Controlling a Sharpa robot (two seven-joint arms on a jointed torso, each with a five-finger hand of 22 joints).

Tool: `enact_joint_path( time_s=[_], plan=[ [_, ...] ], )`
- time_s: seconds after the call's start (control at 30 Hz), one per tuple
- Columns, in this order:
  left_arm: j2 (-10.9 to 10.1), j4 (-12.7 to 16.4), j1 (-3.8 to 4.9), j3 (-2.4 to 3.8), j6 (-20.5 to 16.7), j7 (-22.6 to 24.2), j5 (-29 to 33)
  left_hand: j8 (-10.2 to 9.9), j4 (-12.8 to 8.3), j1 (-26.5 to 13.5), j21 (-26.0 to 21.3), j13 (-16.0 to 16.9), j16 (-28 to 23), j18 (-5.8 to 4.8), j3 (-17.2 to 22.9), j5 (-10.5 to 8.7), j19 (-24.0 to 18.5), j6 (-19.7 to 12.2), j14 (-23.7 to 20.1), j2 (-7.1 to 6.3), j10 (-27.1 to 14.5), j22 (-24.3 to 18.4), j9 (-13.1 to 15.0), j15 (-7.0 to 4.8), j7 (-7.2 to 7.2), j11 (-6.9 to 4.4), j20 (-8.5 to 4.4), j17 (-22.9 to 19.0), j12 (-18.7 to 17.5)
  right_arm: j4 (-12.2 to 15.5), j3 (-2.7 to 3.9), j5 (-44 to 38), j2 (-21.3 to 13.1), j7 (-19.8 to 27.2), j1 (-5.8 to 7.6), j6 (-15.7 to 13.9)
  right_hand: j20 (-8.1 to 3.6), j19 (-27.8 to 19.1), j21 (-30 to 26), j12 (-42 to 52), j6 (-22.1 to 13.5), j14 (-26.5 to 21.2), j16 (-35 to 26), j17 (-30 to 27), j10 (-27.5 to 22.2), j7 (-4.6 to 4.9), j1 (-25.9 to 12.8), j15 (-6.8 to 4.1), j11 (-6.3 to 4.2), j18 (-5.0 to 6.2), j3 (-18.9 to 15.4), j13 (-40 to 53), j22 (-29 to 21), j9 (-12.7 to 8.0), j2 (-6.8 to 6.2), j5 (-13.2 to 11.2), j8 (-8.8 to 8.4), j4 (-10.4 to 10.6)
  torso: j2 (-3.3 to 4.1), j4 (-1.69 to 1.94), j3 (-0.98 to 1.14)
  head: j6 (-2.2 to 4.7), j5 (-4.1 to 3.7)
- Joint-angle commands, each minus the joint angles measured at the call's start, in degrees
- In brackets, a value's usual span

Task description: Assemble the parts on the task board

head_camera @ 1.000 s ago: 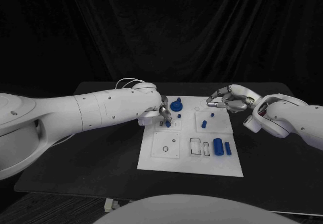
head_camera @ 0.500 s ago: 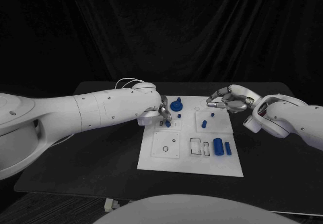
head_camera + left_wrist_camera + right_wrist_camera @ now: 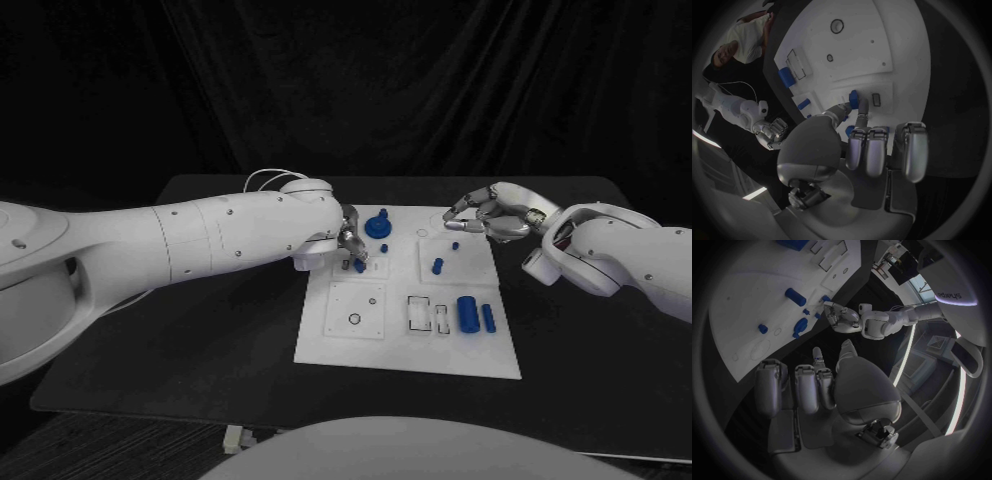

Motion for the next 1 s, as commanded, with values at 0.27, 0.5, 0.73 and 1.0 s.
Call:
enact_joint_path(
  time_s=[0.27,0.5,0.73,1.0],
  plan=[
    [-0.7,0.8,-0.25,-0.08,-2.8,0.1,-0.3,0.4,-1.7,0.6,-0.1,15.1,0.1,0.68,1.9,0.2,0.3,-0.1,6.1,-0.13,6.0,6.9,0.2,-0.48,-0.37,-0.45,-0.41,15.1,0.2,-0.1,0.04,-0.2,-0.1,-0.1,-0.2,-0.3,0.47,0.6,-0.5,-0.3,0.0,2.8,-0.4,6.0,3.9,0.35,0.9,0.5,0.36,0.55,-0.3,12.0,11.9,-0.1,0.0,0.3,-0.32,-0.2,-0.09,-0.01,0.06,-0.01,-0.01],
    [-1.2,1.4,-0.24,-0.08,-4.7,0.7,-0.5,0.4,-1.8,0.7,-0.1,15.1,0.1,0.67,1.9,0.5,0.4,-0.1,6.1,-0.25,6.0,7.0,0.3,-0.51,-0.4,-0.49,-0.43,15.1,0.2,-0.1,0.04,-0.2,-0.1,0.2,-0.27,-0.7,0.47,0.5,-0.6,-0.3,0.0,2.8,-0.5,5.8,3.8,0.36,0.9,0.5,0.37,0.58,-0.3,11.9,11.8,-0.1,0.0,0.3,-0.32,-0.2,-0.12,-0.03,0.05,-0.01,0.0],
    [-1.8,2.4,-0.23,-0.08,-6.5,1.2,-1.5,0.4,-1.8,0.7,-0.1,15.1,0.1,0.67,2.0,0.54,0.4,-0.1,6.1,-0.27,6.0,7.0,0.3,-0.51,-0.4,-0.49,-0.43,15.1,0.2,0.0,0.04,-0.2,-0.2,0.5,-0.34,-1.2,0.47,0.5,-0.6,-0.3,0.0,2.8,-0.5,5.8,3.8,0.36,0.9,0.5,0.37,0.58,-0.3,11.9,11.8,-0.1,0.0,0.3,-0.32,-0.2,-0.15,-0.02,0.05,-0.01,-0.05],
    [-2.7,3.4,-0.23,-0.08,-9.9,2.9,-1.8,0.5,-1.8,0.7,-0.1,15.1,0.1,0.66,2.0,0.56,0.4,0.0,6.1,-0.3,6.0,7.0,0.3,-0.52,-0.41,-0.5,-0.44,15.1,0.2,-0.1,0.04,-0.2,-0.2,0.6,-0.71,-1.4,0.48,0.5,-0.6,-0.3,0.0,2.8,-0.5,5.8,3.8,0.36,1.0,0.51,0.39,0.59,-0.3,11.9,11.8,-0.1,0.01,0.3,-0.33,-0.2,-0.1,-0.06,0.05,-0.01,0.18]
  ],
)
